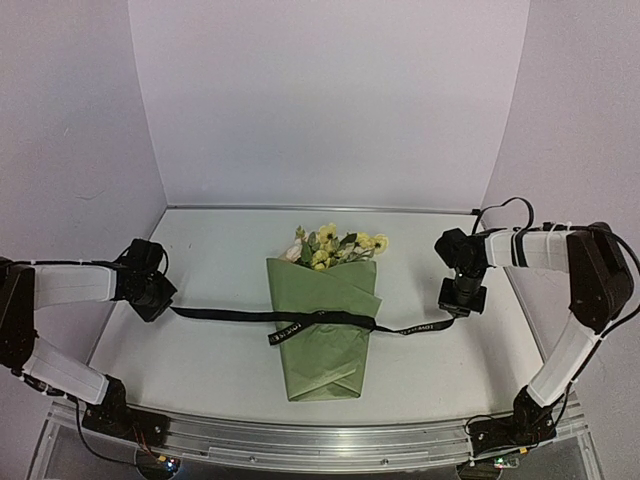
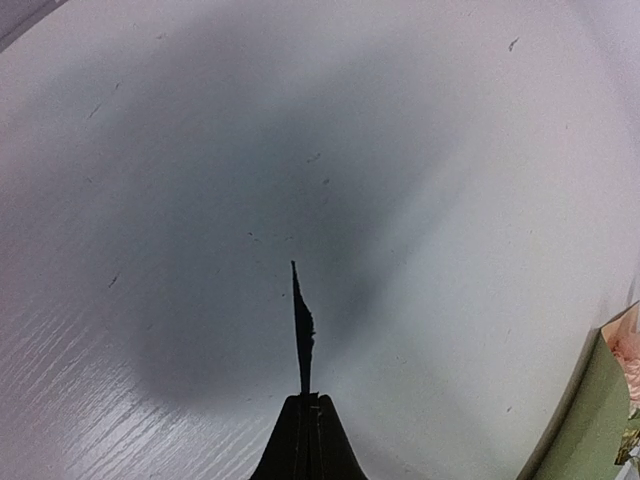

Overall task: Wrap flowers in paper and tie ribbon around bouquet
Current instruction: Cross the ribbon over the folded bouquet.

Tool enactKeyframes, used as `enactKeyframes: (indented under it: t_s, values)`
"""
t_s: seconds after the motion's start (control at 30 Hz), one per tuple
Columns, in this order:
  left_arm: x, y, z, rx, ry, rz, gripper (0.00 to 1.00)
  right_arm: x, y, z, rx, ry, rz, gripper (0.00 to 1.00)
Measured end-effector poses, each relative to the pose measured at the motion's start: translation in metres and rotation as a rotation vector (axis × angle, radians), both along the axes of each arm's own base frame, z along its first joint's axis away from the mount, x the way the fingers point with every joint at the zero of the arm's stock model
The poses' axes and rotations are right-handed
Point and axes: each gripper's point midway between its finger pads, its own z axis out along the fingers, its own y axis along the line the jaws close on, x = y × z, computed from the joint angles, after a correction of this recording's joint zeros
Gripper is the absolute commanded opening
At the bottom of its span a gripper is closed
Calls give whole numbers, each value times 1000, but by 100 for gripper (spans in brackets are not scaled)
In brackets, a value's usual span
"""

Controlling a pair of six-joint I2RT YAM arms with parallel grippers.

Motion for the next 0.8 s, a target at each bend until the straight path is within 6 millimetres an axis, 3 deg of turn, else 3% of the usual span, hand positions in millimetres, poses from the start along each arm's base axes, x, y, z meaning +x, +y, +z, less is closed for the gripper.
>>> enactKeyframes:
  t_s: [0.1,0.13,0.17,0.23,0.27,0.37,0.43,0.57,0.7,0.8]
  values:
    - [3,-5,-4,-19,4,-20,1,1,2,-1,17,17,0,0]
    - [3,-6,-5,-23,7,-24,6,1,3,-1,25,21,1,0]
    - [3,-8,-6,-30,7,-28,18,1,5,-2,35,26,3,3]
    - [4,-10,-6,-39,5,-31,51,0,9,-2,57,36,8,20]
    - [4,-10,-6,-41,5,-33,62,0,11,-2,65,41,14,26]
    - [4,-10,-5,-44,6,-32,82,-1,15,-1,84,51,27,43]
    - [3,-10,-2,-51,-1,-25,87,-3,16,-1,89,62,36,52]
    - [2,-13,11,-69,-23,-40,84,-9,15,2,86,85,61,60]
    - [11,-28,30,-99,-69,-139,83,-15,21,15,131,85,118,59]
    - [18,-51,44,-98,-105,-284,82,-13,38,28,197,60,220,59]
